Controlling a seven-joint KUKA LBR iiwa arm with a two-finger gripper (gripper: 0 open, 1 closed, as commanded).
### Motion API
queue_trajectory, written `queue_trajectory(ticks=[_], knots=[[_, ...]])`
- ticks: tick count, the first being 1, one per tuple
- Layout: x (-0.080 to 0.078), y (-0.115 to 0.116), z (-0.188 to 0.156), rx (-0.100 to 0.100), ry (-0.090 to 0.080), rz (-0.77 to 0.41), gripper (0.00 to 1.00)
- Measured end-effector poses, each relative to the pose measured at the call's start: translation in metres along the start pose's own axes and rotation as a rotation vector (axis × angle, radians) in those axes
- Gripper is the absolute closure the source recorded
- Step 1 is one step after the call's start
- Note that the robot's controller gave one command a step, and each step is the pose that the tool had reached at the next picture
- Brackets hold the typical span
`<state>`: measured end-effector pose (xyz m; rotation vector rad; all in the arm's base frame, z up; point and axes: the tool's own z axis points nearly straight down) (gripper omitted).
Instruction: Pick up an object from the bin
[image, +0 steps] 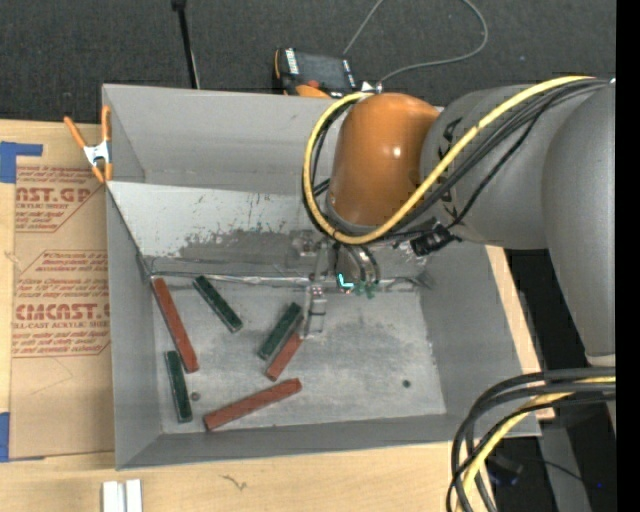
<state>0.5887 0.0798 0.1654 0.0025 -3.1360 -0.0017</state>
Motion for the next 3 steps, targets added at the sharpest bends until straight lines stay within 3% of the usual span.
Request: queue_trajectory(ticks=[1,2,3], knots=[[0.0,-0.01,0.097,0.002,-0.003,-0.317,0.0],[-0.001,-0.009,0.095,0.0,-0.006,-0.315,1.0],[0.012,0.018,-0.052,0.002,-0.016,-0.383,1.0]])
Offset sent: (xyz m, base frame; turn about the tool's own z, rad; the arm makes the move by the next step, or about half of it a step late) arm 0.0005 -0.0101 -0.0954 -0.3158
